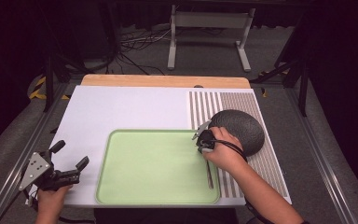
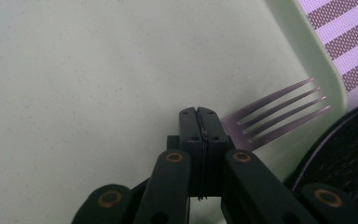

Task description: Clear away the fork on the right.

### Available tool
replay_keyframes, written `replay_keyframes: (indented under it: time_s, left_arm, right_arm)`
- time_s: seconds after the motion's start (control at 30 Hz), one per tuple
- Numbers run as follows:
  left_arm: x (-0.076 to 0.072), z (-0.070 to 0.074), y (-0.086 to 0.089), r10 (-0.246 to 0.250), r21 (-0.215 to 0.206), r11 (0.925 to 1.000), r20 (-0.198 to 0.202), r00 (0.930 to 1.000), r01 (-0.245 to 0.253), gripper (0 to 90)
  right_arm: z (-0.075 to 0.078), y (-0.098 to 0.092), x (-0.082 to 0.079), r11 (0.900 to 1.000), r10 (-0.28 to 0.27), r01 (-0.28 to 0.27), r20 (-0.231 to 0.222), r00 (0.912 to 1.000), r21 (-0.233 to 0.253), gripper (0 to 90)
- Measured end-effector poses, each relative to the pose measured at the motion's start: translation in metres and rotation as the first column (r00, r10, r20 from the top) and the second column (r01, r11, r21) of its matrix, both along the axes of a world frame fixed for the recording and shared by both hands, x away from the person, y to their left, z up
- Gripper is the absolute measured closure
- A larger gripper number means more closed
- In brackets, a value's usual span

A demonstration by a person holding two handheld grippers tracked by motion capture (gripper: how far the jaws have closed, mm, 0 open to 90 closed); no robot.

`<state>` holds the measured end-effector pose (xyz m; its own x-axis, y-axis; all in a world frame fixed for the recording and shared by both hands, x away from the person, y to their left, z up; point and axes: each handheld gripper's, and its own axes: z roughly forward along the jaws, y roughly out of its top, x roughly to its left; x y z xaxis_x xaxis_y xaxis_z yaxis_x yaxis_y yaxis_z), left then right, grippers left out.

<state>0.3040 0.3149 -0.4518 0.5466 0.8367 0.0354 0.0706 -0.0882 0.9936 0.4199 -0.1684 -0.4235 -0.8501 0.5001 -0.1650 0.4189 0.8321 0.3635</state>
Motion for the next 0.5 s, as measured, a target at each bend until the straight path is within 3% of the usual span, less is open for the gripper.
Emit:
replay_keyframes:
  time_s: [0.5]
  left_arm:
    - [0.0005, -0.0002, -0.0004, 0.001, -0.004, 1.0, 0.003, 1.0, -0.001, 0.0]
  right_arm:
    - [0.0001, -0.006, 0.0, 0.999, -0.032, 0.032, -0.006, 0.9995, 0.019, 88.9]
